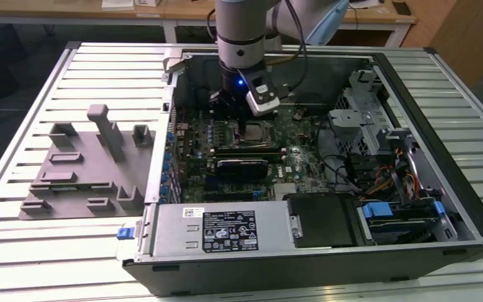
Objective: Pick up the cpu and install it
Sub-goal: 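Close the cpu cover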
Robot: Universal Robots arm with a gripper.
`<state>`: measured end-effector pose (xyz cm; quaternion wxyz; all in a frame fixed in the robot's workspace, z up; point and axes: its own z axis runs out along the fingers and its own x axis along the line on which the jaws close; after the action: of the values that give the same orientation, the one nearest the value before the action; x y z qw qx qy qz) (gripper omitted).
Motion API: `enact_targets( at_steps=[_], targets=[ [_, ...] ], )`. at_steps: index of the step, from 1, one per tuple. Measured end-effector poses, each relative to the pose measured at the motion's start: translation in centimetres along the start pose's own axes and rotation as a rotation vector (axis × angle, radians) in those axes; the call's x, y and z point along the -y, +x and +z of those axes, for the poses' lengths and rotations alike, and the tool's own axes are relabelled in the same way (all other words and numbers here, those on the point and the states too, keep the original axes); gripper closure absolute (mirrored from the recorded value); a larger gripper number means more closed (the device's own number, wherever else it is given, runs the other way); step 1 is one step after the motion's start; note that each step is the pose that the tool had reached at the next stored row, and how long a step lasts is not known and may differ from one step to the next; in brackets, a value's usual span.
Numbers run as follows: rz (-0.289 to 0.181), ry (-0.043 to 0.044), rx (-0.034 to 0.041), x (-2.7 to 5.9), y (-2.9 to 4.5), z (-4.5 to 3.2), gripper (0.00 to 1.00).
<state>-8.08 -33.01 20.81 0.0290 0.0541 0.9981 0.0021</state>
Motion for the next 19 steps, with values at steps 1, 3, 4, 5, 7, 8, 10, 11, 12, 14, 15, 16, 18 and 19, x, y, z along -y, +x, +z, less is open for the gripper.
enact_targets(
  at_steps=[1,3,4,5,7,8,10,11,12,14,15,16,18,19],
  targets=[
    [0.000,0.0000,-0.0001,0.01,0.12,0.08,0.89],
    [0.000,0.0003,-0.0006,0.04,0.32,0.22,0.89],
    [0.000,0.0004,-0.0006,0.05,0.40,0.26,0.89],
    [0.000,0.0004,-0.0007,0.05,0.40,0.27,0.89],
    [0.000,0.0005,-0.0008,0.05,0.41,0.27,0.89],
    [0.000,0.0003,-0.0007,0.05,0.41,0.28,0.89],
    [0.000,-0.0002,-0.0004,0.04,0.43,0.36,0.89],
    [0.000,0.0001,-0.0005,0.05,0.44,0.43,0.89],
    [0.000,0.0003,-0.0006,0.06,0.46,0.52,0.89],
    [0.000,0.0001,-0.0005,0.06,0.49,0.69,0.89],
    [0.000,0.0003,-0.0006,0.07,0.52,0.72,0.89],
    [0.000,0.0004,-0.0007,0.07,0.54,0.73,0.89],
    [0.000,0.0004,-0.0007,0.08,0.59,0.75,0.89],
    [0.000,0.0002,-0.0006,0.08,0.62,0.77,0.89]
  ],
)
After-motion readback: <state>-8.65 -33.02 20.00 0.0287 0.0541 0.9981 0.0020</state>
